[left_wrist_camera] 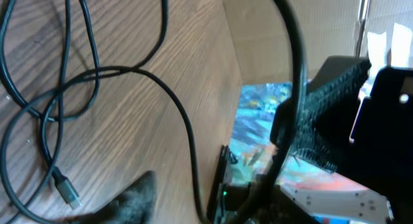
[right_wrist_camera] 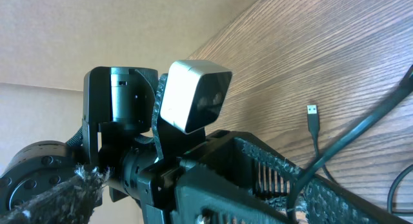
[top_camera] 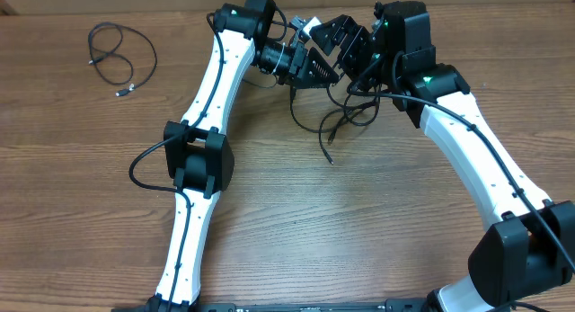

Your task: Untangle cables

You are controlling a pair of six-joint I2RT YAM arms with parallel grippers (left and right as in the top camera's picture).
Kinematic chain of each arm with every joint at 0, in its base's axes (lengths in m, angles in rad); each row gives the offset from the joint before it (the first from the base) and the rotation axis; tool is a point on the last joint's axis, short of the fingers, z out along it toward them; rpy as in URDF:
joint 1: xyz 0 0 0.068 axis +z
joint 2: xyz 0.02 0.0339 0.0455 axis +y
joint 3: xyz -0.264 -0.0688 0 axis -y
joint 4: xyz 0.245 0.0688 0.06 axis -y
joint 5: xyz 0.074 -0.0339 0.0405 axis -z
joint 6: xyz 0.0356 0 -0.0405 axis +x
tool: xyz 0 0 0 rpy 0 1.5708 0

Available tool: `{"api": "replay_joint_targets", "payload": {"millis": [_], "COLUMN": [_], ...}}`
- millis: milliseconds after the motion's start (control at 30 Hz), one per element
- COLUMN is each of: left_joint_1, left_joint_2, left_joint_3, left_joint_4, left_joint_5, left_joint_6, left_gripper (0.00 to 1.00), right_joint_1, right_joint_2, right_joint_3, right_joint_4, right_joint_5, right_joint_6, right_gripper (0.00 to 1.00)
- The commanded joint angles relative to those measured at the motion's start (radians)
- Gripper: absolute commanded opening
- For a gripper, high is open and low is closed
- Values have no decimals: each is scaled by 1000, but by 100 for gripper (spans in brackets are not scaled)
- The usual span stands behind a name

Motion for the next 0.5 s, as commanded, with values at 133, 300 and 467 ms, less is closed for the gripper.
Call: {"api": "replay_joint_targets", "payload": {"millis": [133,300,467], "left_joint_1": [-10,-2,48], "left_joint_2": [-6,-6,-7], "left_joint_3": [16,18,129], "left_joint_4": [-3,3,-22], "left_joint_5": [14,2,-120], "left_joint_6": [19,18,-81], "left_gripper": [25,4,4], "right_joint_1": [2,-5,-95], "right_joint_2": [4,4,2], "right_joint_3": [0,0,1], "right_joint_4": [-2,-31,-132], "right_joint_5": [-6,-3,6], "right_joint_6": [14,-33,-104], "right_gripper": [99,100,100]}}
